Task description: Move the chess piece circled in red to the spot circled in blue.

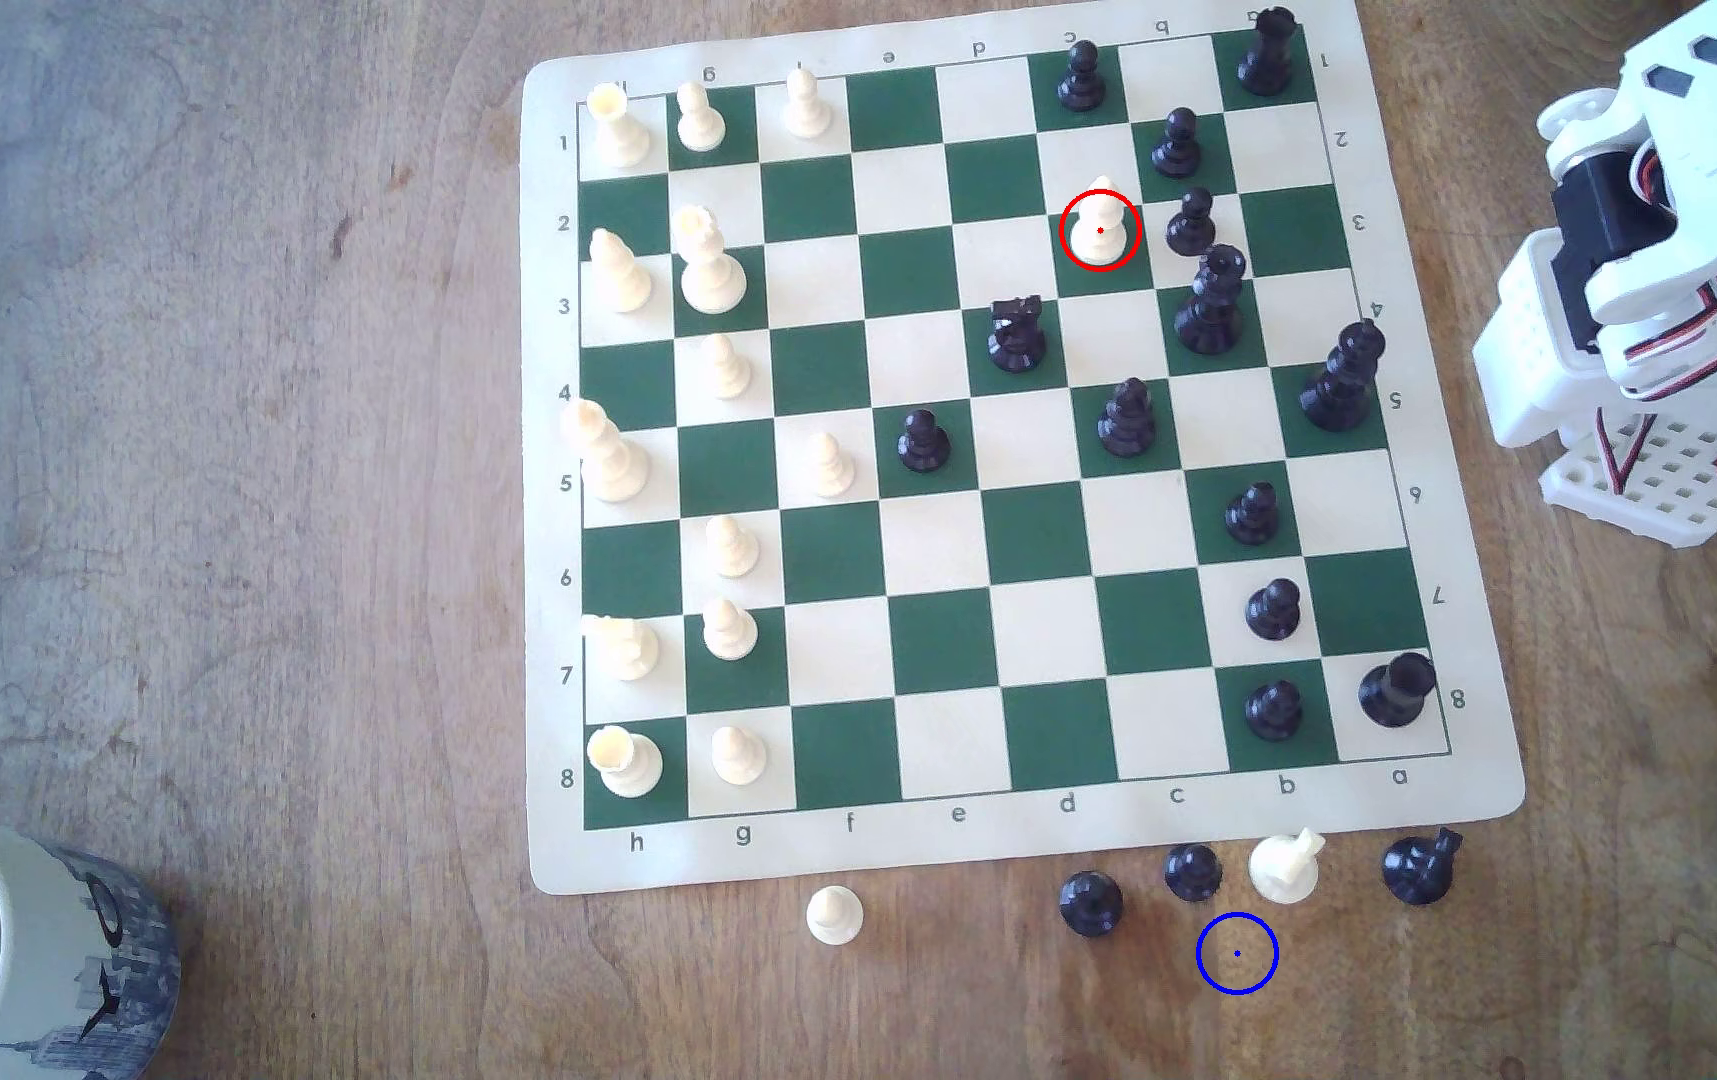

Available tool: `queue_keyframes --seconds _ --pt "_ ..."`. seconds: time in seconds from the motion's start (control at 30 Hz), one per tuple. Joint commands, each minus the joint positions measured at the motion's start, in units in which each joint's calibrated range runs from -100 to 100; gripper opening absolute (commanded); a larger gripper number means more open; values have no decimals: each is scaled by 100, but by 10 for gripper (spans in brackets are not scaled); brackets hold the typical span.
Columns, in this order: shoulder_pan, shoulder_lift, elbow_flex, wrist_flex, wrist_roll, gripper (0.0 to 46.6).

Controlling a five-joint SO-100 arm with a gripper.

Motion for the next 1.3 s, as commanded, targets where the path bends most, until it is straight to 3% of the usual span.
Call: queue_keyframes --seconds 0.0,0.27,0.43,0.6,0.9,0.97,1.03,1.17,1.27 --pt "415 -20 136 453 20 157" --pt "978 -28 -218 3901 15 157" --pt "1393 -20 -1678 8226 -20 157" --pt "2167 328 -2675 11002 -24 157" --pt "2589 1958 -4126 14000 -39 157" --pt "2597 2188 -4515 14597 -313 162" --pt "2574 2603 -4996 15212 -293 188" --pt "2519 3529 -5757 15998 -532 183" --pt "2574 3894 -5875 16260 -571 193"
